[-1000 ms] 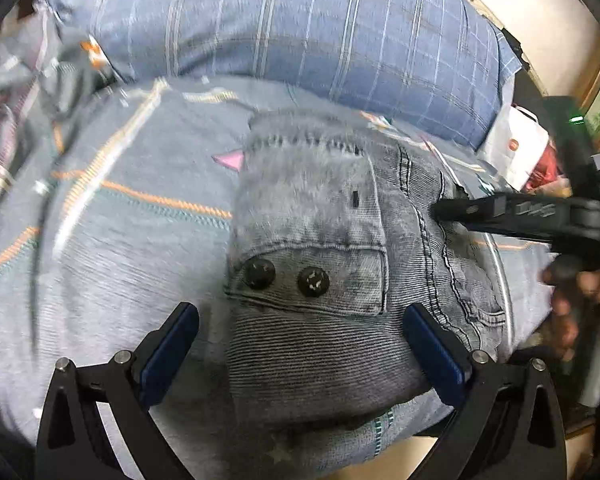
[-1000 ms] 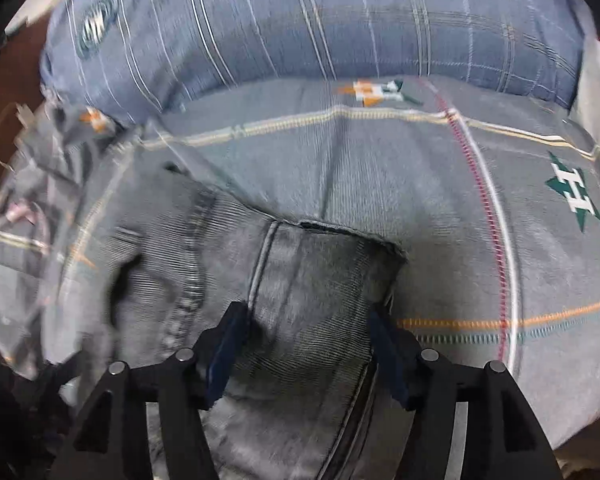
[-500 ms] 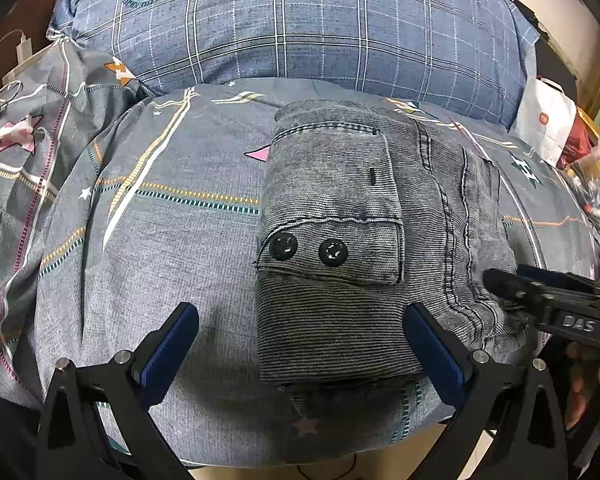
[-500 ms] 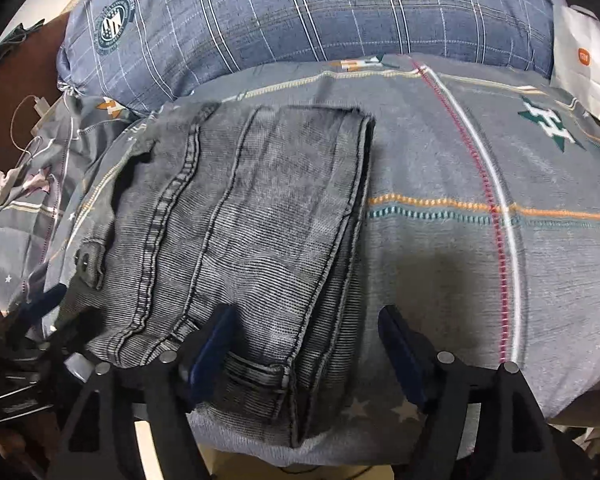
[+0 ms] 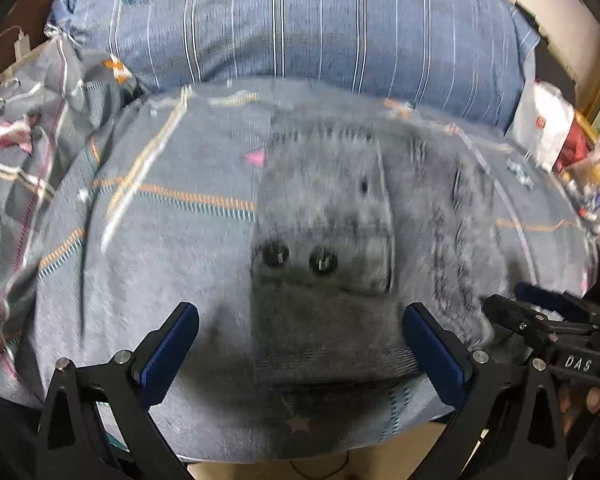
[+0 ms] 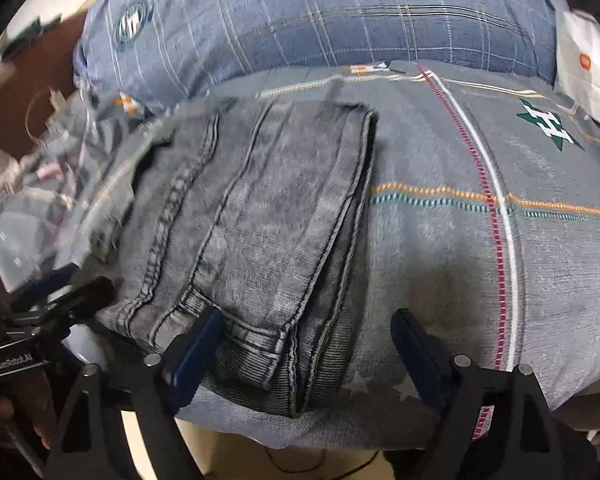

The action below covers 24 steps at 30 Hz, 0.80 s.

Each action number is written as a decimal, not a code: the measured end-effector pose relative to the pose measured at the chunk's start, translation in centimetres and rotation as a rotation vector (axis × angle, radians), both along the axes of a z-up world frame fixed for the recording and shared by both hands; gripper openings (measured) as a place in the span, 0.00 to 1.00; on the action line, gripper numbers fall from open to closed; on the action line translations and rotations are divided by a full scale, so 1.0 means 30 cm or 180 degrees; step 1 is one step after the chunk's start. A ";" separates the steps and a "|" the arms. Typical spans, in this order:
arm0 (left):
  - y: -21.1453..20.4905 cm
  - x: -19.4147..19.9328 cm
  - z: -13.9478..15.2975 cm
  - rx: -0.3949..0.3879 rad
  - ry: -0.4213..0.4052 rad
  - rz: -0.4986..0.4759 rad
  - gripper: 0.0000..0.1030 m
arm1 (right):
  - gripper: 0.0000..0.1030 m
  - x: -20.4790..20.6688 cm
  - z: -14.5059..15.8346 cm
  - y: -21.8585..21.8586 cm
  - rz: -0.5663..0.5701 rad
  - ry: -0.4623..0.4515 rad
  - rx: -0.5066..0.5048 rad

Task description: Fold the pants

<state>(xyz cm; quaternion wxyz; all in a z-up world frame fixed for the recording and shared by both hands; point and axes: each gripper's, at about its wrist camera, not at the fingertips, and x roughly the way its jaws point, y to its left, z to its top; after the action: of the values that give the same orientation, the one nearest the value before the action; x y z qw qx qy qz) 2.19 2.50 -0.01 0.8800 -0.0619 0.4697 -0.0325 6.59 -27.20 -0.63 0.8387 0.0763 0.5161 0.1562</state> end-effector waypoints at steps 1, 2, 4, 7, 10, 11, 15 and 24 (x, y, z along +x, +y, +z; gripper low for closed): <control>0.008 0.001 0.016 0.0019 -0.0051 0.0043 0.99 | 0.86 -0.001 0.012 -0.016 -0.0060 -0.0006 0.0092; 0.013 0.003 0.024 0.0041 -0.0056 0.0062 0.99 | 0.86 0.001 0.014 -0.028 -0.0117 -0.0012 0.0170; 0.014 0.011 0.031 0.0122 -0.0049 0.0076 0.99 | 0.86 0.006 0.015 -0.062 -0.0210 -0.0061 0.0272; 0.009 0.020 0.035 0.0254 -0.0063 0.0090 0.99 | 0.86 0.025 -0.002 -0.085 -0.0240 -0.0046 0.0376; 0.010 0.016 0.031 0.0291 -0.0048 0.0086 0.99 | 0.86 0.025 -0.006 -0.094 -0.0236 0.0036 0.0501; 0.008 0.016 0.029 0.0298 -0.0044 0.0073 0.99 | 0.86 0.029 -0.015 -0.088 -0.0226 0.0046 0.0532; -0.002 0.008 0.035 0.0334 -0.0061 0.0040 0.99 | 0.86 0.041 -0.011 -0.085 -0.0190 0.0133 0.0711; 0.033 0.041 0.036 0.0043 0.0037 -0.0014 0.99 | 0.86 0.110 -0.053 -0.110 -0.0221 0.0561 0.1315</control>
<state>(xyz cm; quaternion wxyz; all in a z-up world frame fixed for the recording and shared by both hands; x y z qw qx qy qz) 3.41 3.50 1.07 0.8776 -0.0551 0.4752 -0.0308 9.88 -30.50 -2.21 0.7618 0.2775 0.5415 0.2223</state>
